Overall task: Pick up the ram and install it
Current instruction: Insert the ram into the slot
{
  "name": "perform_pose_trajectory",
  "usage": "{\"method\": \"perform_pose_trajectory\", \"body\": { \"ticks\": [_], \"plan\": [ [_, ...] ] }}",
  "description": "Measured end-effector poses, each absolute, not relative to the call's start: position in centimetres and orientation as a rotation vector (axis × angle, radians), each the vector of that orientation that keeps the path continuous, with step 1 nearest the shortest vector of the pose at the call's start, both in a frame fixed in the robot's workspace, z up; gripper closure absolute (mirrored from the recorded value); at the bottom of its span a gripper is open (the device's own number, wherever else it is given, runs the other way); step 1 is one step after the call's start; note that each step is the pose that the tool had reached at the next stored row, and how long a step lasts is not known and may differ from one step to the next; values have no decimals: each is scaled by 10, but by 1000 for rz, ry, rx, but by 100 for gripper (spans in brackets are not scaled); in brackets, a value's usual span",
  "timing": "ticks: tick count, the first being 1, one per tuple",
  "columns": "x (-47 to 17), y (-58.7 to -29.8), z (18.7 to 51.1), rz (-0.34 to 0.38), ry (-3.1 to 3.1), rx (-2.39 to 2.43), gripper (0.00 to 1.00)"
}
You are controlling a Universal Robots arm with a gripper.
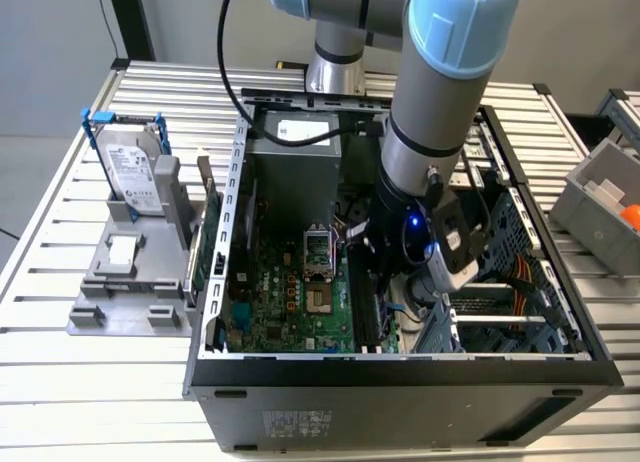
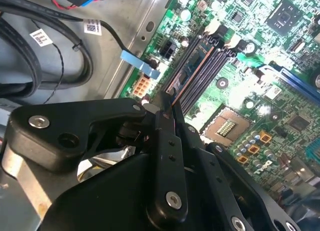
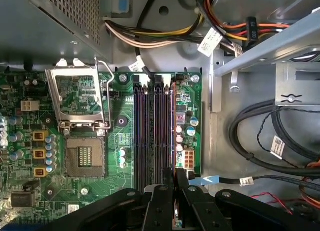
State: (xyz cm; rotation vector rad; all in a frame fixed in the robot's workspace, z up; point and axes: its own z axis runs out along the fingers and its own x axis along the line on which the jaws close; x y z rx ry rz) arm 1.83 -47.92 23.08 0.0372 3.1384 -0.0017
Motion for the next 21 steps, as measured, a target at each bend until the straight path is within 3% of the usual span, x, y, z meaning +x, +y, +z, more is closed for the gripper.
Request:
{"method": "perform_pose_trajectory", "body": {
  "ticks": [21],
  "plan": [
    [18, -480, 220, -6, 3158, 28, 100]
  ]
}}
